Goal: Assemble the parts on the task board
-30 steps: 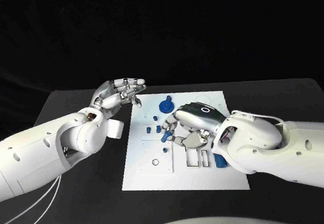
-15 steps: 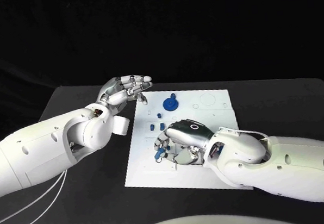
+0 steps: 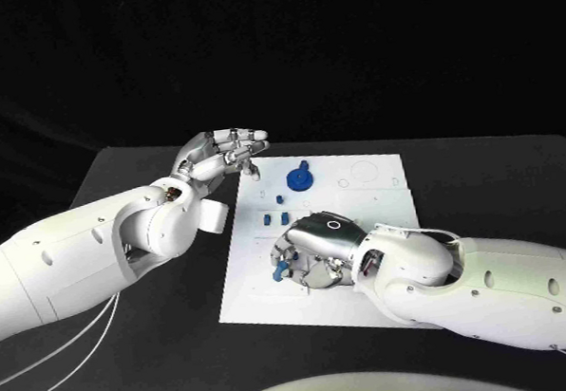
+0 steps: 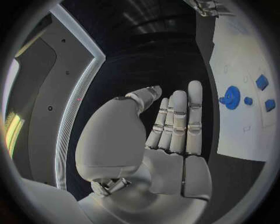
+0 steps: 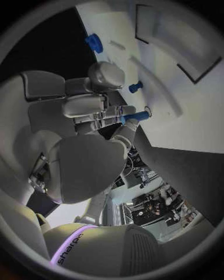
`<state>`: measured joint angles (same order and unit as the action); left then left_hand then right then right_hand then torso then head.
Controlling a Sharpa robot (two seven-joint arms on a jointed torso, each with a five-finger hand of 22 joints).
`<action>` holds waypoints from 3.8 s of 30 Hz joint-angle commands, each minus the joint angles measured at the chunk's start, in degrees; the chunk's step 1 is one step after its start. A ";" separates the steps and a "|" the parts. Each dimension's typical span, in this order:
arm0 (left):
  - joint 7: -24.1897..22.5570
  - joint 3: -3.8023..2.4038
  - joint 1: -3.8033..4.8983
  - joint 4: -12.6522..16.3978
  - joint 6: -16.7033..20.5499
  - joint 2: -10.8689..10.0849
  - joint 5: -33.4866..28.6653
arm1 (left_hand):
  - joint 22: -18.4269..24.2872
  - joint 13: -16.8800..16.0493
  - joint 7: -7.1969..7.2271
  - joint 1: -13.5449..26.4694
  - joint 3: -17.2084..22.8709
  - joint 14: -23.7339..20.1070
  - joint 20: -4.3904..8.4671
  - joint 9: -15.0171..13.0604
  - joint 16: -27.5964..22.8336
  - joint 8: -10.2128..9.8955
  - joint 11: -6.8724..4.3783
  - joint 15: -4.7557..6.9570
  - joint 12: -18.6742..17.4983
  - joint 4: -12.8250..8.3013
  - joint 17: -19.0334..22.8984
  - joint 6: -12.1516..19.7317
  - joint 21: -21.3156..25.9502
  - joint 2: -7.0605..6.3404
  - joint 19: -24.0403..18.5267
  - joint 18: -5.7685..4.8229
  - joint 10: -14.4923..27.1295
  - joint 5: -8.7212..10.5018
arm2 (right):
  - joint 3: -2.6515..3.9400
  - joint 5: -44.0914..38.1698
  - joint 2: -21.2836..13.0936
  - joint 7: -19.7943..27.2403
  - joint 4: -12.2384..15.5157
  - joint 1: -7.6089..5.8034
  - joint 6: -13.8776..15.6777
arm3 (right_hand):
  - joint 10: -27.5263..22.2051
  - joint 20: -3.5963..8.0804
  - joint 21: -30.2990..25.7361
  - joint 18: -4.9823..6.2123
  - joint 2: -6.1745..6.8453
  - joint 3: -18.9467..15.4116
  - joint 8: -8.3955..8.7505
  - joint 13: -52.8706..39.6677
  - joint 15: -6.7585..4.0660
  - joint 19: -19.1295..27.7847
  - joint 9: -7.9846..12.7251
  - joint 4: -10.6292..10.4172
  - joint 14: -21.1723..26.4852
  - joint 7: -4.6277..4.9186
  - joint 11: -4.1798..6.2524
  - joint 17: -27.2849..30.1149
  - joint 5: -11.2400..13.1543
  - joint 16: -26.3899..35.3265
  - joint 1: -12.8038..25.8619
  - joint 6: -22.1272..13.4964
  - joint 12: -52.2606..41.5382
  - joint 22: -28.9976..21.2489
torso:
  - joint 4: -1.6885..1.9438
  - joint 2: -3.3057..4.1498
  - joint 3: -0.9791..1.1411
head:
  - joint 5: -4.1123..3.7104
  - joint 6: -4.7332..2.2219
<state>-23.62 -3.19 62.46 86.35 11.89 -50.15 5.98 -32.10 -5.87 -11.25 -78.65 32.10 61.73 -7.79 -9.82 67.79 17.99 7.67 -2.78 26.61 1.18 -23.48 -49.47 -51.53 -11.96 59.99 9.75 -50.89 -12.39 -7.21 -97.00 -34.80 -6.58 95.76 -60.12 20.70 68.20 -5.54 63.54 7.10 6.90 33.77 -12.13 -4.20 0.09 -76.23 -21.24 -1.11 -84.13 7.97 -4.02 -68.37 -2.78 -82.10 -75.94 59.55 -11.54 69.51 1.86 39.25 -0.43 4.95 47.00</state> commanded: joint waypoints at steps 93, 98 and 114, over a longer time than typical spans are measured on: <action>0.56 0.30 -0.01 0.32 -1.59 -1.18 0.28 | 0.12 -0.10 -0.15 0.21 -0.59 -0.61 -0.10 -0.11 0.29 0.39 0.17 -0.24 0.54 0.07 0.13 0.47 0.34 0.68 -0.14 0.83 1.09 -0.16 | -0.83 12.63 -29.87 -15.86 14.46 -0.35 -0.06 | 12.89 1.89 14.88 -4.33 4.09 -22.13 -8.94 -70.72 -2.59 -8.14 -13.34 -15.60 -4.36 -2.22 2.70 -13.68 -9.25 -6.02 10.60 -6.29 -66.19 13.26 | -1.08 -0.41 -0.26 | -9.29 -0.48; 0.58 0.30 -0.01 0.39 -1.63 -1.26 0.29 | 0.12 -0.10 -0.15 0.21 -0.59 -0.61 -0.10 -0.11 0.29 0.39 0.17 -0.24 0.54 0.07 0.13 0.47 0.34 0.68 -0.14 0.83 1.09 -0.16 | -0.83 11.91 -28.77 -16.05 13.91 0.30 -0.08 | 12.86 1.89 14.88 -4.33 4.00 -22.37 -8.97 -70.73 -2.58 -8.14 -13.42 -15.61 -4.35 -2.21 2.70 -13.67 -9.23 -6.01 10.70 -6.34 -66.17 13.27 | -1.11 -0.41 -0.27 | -9.16 -0.38; 0.70 0.30 -0.04 0.34 -1.81 -1.30 0.30 | 0.16 -0.13 -0.15 0.29 -0.67 -0.68 -0.14 -0.13 0.33 0.49 0.19 -0.27 0.70 0.12 0.16 0.52 0.40 0.76 -0.17 0.83 1.29 -0.17 | -0.83 9.31 -24.79 -17.79 10.74 1.97 -1.54 | 12.75 1.86 14.58 -4.26 3.43 -23.15 -9.10 -70.80 -2.56 -7.99 -13.71 -15.66 -4.33 -2.21 2.68 -13.59 -9.19 -5.99 11.16 -6.48 -66.12 13.14 | -1.02 -0.47 -0.34 | -9.06 -0.11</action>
<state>-22.71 -2.86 62.42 86.53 11.07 -51.49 6.14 -31.98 -5.95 -11.45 -78.43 31.77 61.52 -7.79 -9.84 67.79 18.18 7.89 -2.99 27.11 1.18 -23.42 -49.26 -51.31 -11.73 59.99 9.75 -49.85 -12.39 -8.01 -85.35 -59.76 -22.88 106.76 -58.34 20.45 80.87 -3.80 78.20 3.94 10.33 10.98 -21.05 -74.95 -2.17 -83.71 -34.96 -16.63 -84.13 5.72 -1.33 -74.94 -12.31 -87.76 -65.22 53.44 -77.44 74.92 0.82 38.83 -0.73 -4.10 46.82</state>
